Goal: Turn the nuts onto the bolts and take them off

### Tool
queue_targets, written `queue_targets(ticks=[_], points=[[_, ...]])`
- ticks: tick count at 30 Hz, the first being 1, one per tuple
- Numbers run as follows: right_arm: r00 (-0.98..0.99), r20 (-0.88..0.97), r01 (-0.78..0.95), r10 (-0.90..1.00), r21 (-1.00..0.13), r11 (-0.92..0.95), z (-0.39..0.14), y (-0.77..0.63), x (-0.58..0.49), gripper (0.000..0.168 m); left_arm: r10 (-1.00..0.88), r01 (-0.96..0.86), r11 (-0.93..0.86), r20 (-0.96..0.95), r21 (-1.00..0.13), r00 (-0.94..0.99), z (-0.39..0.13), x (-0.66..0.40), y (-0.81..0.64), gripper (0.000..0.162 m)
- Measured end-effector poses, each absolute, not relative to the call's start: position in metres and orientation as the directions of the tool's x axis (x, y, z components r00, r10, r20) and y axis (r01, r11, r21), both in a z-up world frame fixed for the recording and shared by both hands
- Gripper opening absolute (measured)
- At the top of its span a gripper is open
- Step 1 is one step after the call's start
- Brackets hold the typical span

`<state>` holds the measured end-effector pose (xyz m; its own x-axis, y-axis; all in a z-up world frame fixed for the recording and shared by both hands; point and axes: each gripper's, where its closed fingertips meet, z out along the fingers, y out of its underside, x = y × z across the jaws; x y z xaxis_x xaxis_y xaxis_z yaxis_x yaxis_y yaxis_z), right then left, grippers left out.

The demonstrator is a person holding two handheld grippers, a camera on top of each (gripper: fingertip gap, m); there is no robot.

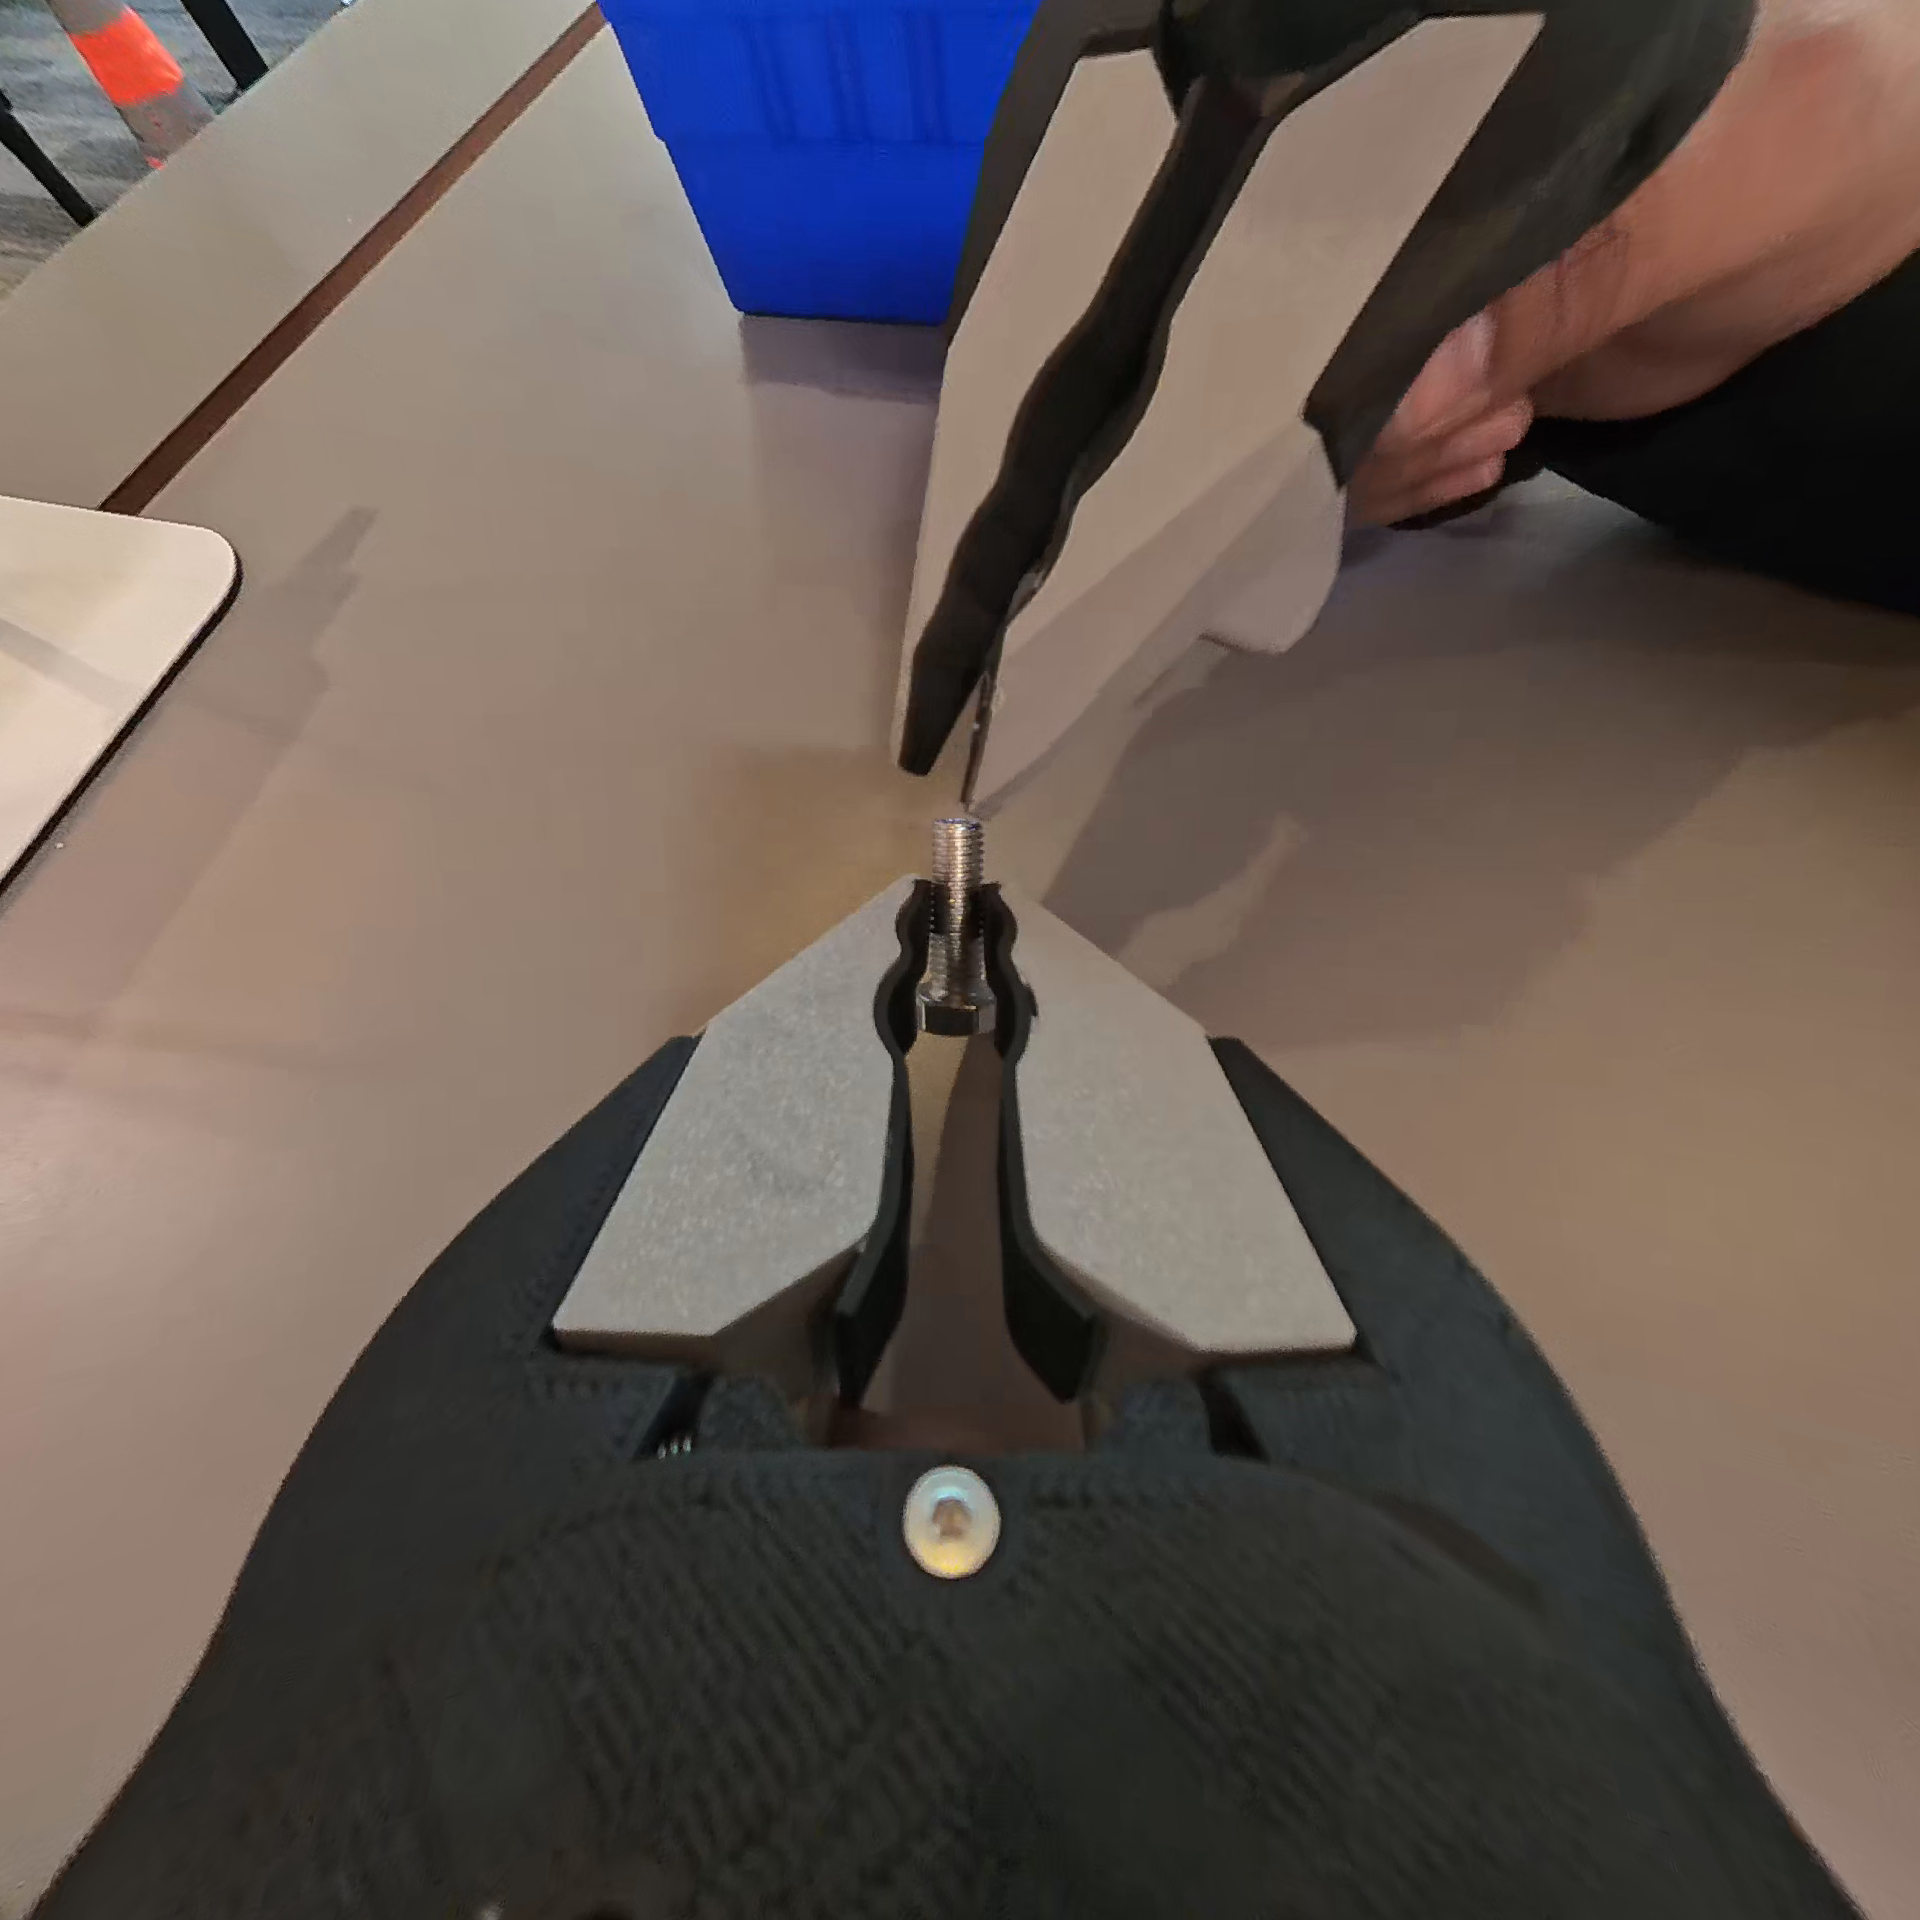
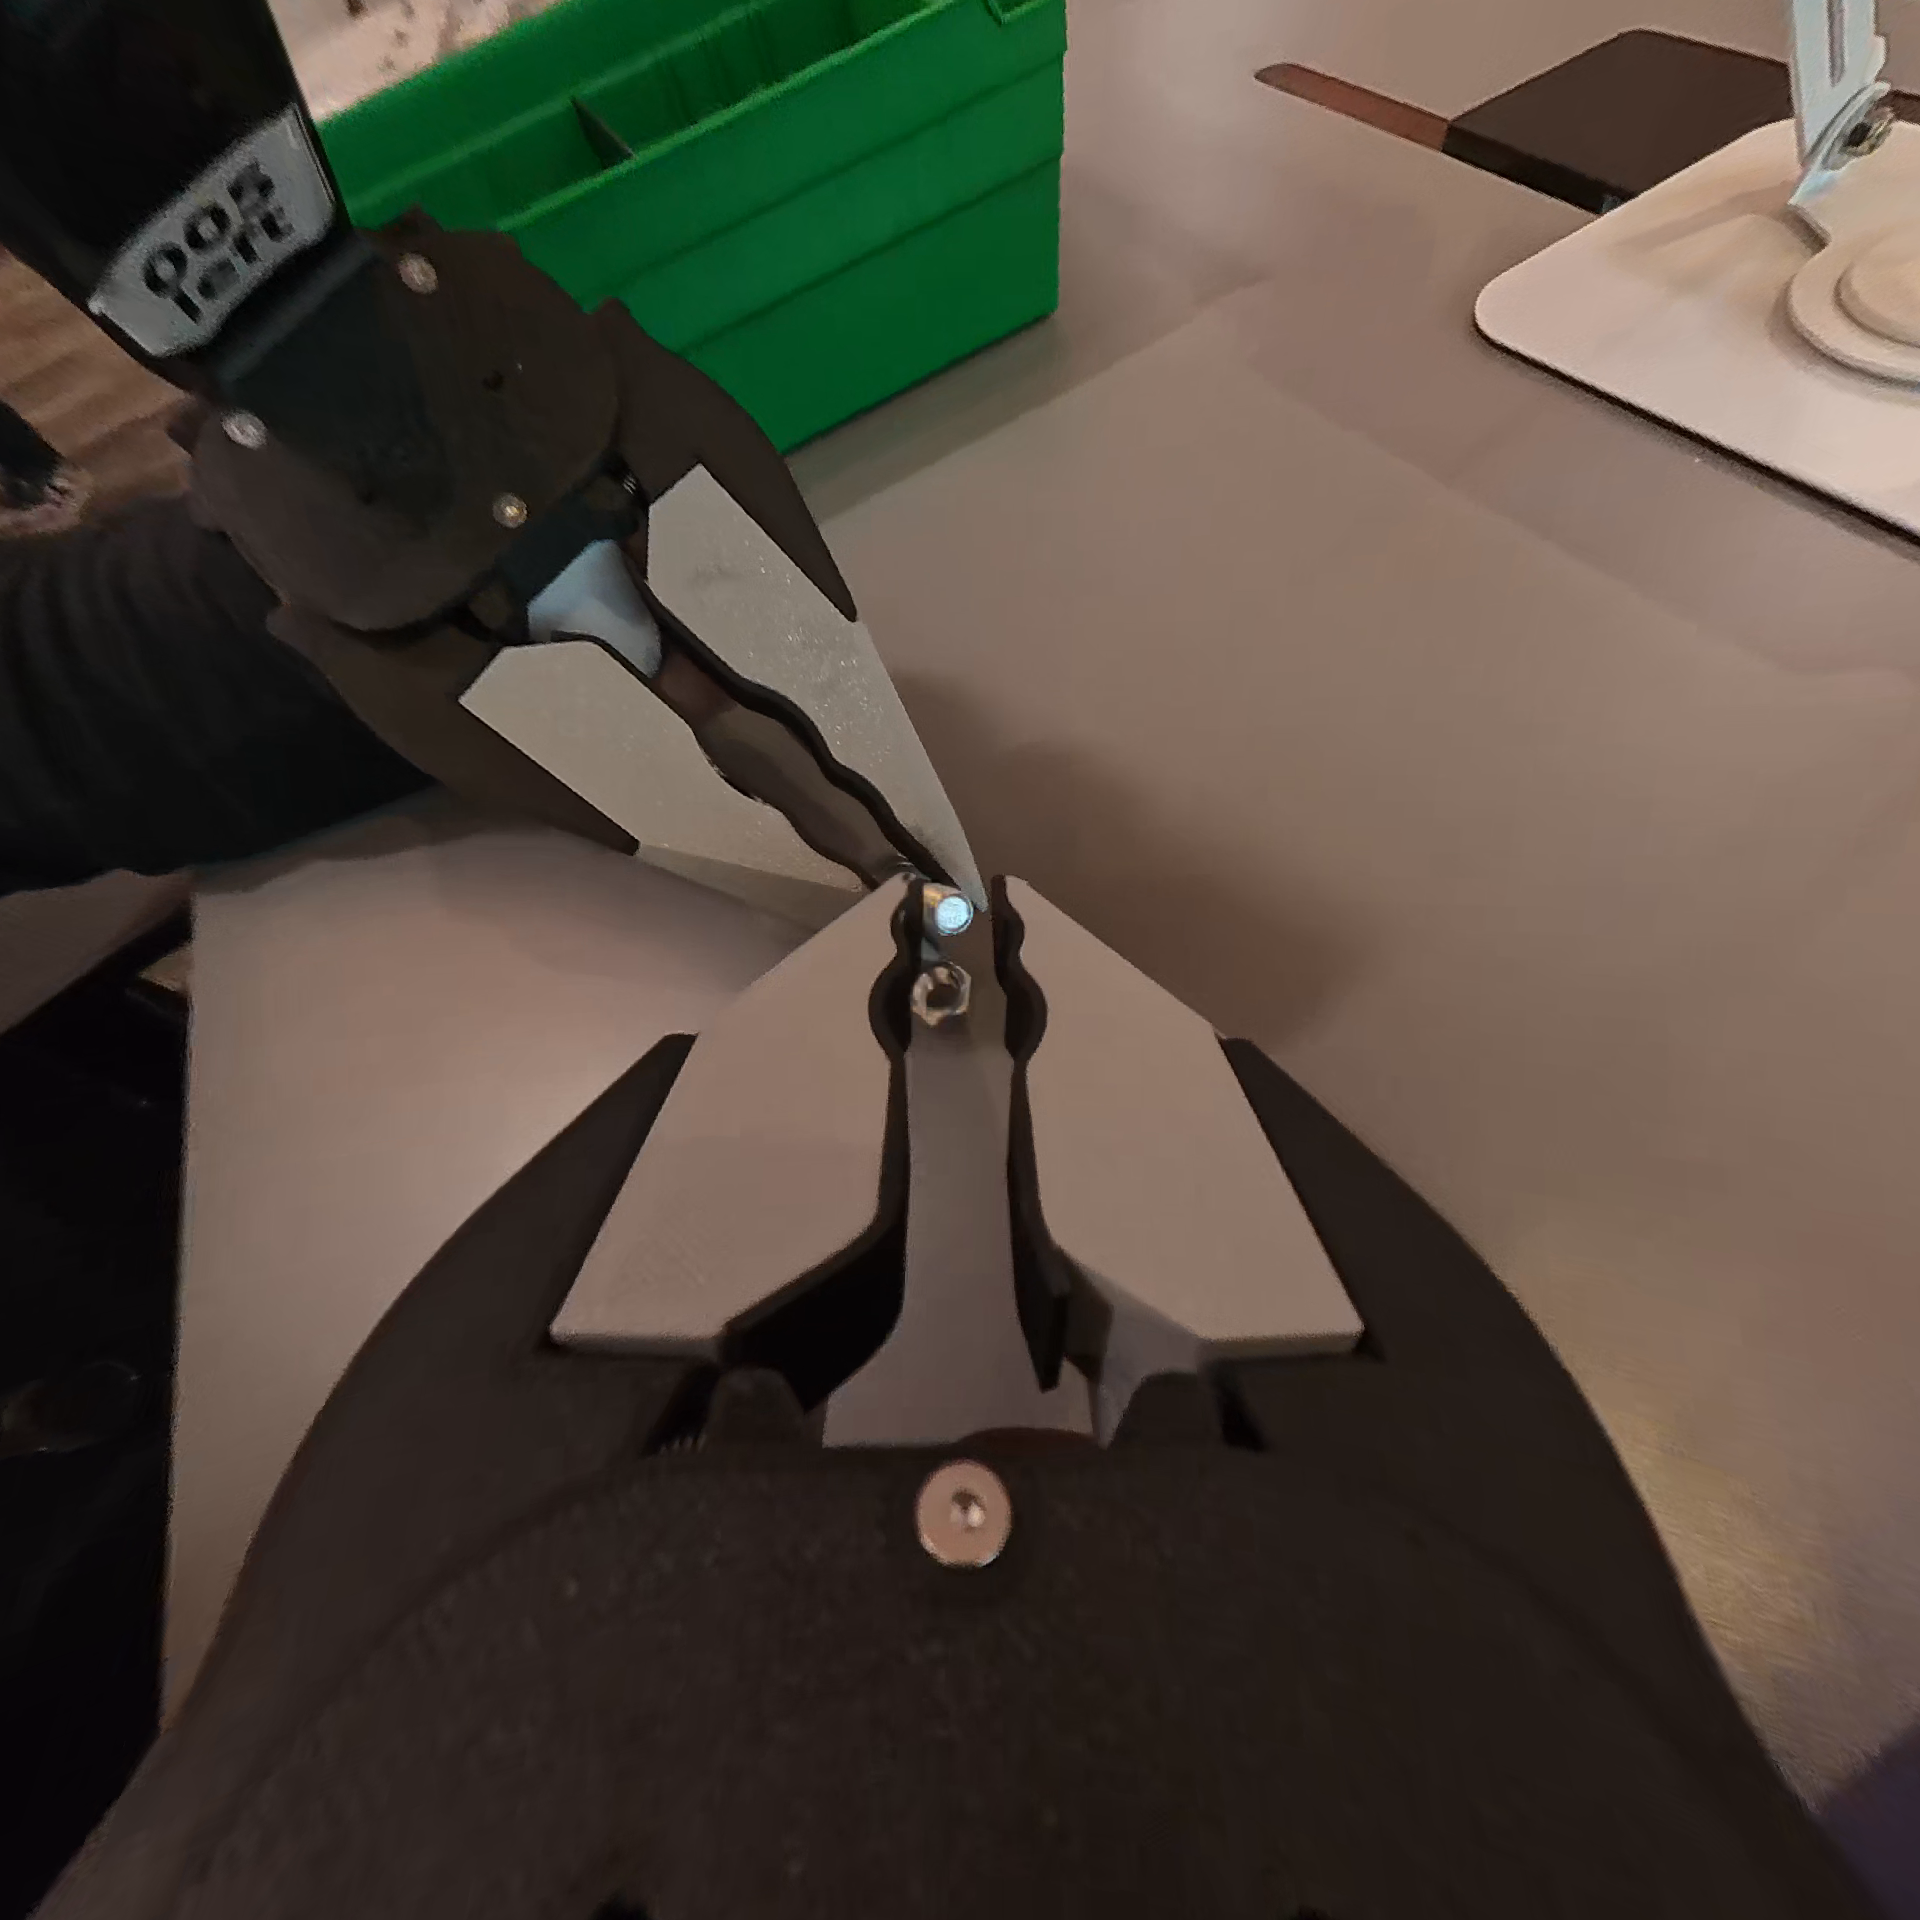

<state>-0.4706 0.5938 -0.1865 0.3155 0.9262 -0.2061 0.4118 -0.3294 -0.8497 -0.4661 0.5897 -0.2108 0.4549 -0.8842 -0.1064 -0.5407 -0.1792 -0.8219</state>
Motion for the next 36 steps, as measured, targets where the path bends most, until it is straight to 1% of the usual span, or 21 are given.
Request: queue_targets(ticks=[3, 5, 7, 15, 17, 19, 20, 22, 25, 27, 30, 36], points=[[0.295, -0.268, 0.394, 0.917, -0.841, -0.372, -0.187, 0.590, -0.474, 0.016, -0.882, -0.526, -0.159, -0.119, -0.835, 0.456, -0.205, -0.466, 0.590, 0.007], [0.304, -0.270, 0.394, 0.913, -0.837, -0.379, -0.190, 0.591, -0.475, 0.014, -0.880, -0.524, -0.149, -0.130, -0.838, 0.457, -0.203, -0.466, 0.591, 0.007], [0.298, -0.290, 0.382, 0.910, -0.837, -0.392, -0.188, 0.590, -0.477, 0.008, -0.881, -0.520, -0.147, -0.127, -0.841, 0.455, -0.202, -0.466, 0.590, 0.007], [0.275, -0.362, 0.342, 0.891, -0.829, -0.442, -0.184, 0.588, -0.477, 0.006, -0.889, -0.499, -0.148, -0.106, -0.854, 0.445, -0.198, -0.465, 0.588, 0.007], [0.281, -0.351, 0.344, 0.893, -0.832, -0.435, -0.184, 0.589, -0.477, 0.006, -0.888, -0.501, -0.146, -0.111, -0.853, 0.446, -0.199, -0.465, 0.589, 0.008], [0.283, -0.343, 0.345, 0.896, -0.835, -0.429, -0.183, 0.589, -0.477, 0.006, -0.887, -0.518, -0.148, -0.119, -0.842, 0.447, -0.203, -0.465, 0.589, 0.014], [0.282, -0.344, 0.341, 0.896, -0.837, -0.429, -0.182, 0.589, -0.477, 0.006, -0.885, -0.525, -0.146, -0.126, -0.839, 0.448, -0.205, -0.465, 0.590, 0.014], [0.279, -0.346, 0.334, 0.896, -0.840, -0.429, -0.179, 0.588, -0.477, 0.006, -0.886, -0.529, -0.140, -0.132, -0.837, 0.444, -0.206, -0.464, 0.589, 0.011], [0.278, -0.346, 0.327, 0.896, -0.843, -0.427, -0.177, 0.588, -0.477, 0.006, -0.883, -0.520, -0.140, -0.131, -0.842, 0.450, -0.204, -0.464, 0.590, 0.013], [0.280, -0.341, 0.322, 0.897, -0.847, -0.423, -0.176, 0.588, -0.477, 0.006, -0.885, -0.514, -0.136, -0.129, -0.847, 0.448, -0.203, -0.464, 0.590, 0.008], [0.280, -0.344, 0.314, 0.896, -0.849, -0.424, -0.174, 0.589, -0.476, 0.006, -0.882, -0.507, -0.134, -0.130, -0.852, 0.453, -0.200, -0.464, 0.591, 0.007], [0.266, -0.325, 0.310, 0.908, -0.863, -0.400, -0.170, 0.587, -0.476, 0.007, -0.897, -0.456, -0.173, -0.052, -0.873, 0.439, -0.196, -0.464, 0.588, 0.007]])
